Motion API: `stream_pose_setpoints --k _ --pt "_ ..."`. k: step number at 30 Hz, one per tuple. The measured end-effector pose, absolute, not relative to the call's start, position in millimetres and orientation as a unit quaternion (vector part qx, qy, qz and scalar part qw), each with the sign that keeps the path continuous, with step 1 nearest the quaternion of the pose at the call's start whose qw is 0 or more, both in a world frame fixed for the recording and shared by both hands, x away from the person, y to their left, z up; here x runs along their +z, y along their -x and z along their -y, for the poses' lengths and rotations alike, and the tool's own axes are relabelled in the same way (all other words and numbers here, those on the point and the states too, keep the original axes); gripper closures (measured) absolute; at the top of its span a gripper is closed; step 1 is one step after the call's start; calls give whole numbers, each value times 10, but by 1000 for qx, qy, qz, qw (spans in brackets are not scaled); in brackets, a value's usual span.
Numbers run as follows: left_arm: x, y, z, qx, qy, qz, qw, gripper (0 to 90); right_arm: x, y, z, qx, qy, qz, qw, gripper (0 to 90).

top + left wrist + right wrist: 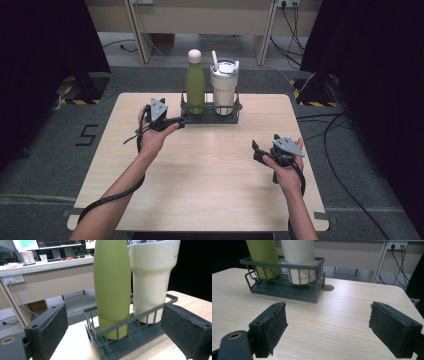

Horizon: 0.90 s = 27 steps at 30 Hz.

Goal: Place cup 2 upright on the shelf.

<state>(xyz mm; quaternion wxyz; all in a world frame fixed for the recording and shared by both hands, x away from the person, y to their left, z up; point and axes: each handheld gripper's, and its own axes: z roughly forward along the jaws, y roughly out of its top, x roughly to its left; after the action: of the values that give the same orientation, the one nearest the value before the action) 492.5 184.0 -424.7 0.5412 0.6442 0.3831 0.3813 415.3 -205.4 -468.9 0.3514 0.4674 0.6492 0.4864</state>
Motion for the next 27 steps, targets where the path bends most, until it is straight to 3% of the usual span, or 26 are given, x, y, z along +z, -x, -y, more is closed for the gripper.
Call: stream_pose_setpoints --k 27 --pt "-4524 -4399 -2328 383 -637 -398 537 70 -4682 -4144 2053 487 -470 -647 352 146"
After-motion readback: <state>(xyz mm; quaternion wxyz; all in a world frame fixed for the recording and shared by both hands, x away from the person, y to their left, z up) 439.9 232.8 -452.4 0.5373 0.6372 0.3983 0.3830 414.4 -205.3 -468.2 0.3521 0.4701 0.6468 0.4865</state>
